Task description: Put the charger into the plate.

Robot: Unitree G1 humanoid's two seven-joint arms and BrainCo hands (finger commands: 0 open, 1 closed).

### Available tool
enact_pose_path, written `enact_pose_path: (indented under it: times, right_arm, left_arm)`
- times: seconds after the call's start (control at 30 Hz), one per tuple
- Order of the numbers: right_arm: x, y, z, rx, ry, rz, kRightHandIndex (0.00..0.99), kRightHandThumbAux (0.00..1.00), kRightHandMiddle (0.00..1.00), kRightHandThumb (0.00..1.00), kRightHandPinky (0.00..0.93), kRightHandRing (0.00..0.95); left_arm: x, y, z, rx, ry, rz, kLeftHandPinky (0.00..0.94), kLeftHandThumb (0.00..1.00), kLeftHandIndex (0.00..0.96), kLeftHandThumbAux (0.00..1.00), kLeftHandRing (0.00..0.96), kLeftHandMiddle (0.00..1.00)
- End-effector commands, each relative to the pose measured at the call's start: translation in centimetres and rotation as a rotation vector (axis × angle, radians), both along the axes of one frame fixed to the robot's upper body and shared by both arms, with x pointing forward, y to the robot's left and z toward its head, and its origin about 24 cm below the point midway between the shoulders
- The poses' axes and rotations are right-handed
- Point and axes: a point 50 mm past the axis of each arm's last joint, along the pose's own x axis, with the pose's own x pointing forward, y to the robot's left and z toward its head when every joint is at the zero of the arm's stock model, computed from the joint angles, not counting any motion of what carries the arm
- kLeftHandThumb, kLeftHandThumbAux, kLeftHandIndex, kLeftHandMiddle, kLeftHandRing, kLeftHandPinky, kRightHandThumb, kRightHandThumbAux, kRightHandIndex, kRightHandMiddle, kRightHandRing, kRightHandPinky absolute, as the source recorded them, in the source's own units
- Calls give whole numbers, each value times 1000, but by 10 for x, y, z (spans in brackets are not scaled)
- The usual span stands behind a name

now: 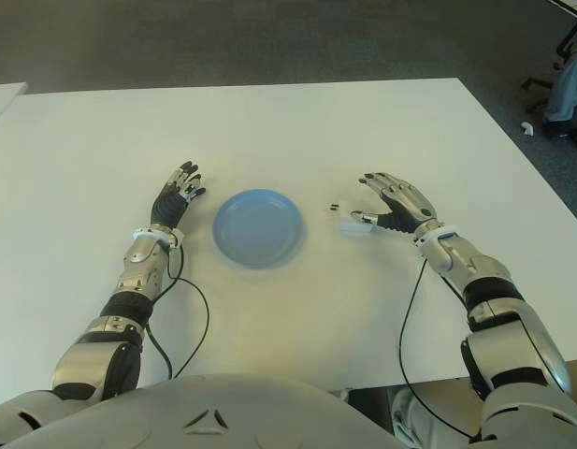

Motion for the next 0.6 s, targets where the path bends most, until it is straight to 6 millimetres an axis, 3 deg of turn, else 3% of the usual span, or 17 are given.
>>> enact_pose_path:
  times: [0.03, 0.6]
  right_arm:
    - [1, 6, -9, -20, 41, 17, 0, 147, 0, 306, 0, 0]
    - [-1, 18, -36, -101, 125, -12, 0, 168, 0, 315, 0, 0]
  left_arm:
    - [-9, 2, -13, 0, 69, -11, 0, 0, 7, 555, 0, 17]
    - [-15, 9, -10, -12, 53, -3, 0, 0, 2, 562, 0, 15]
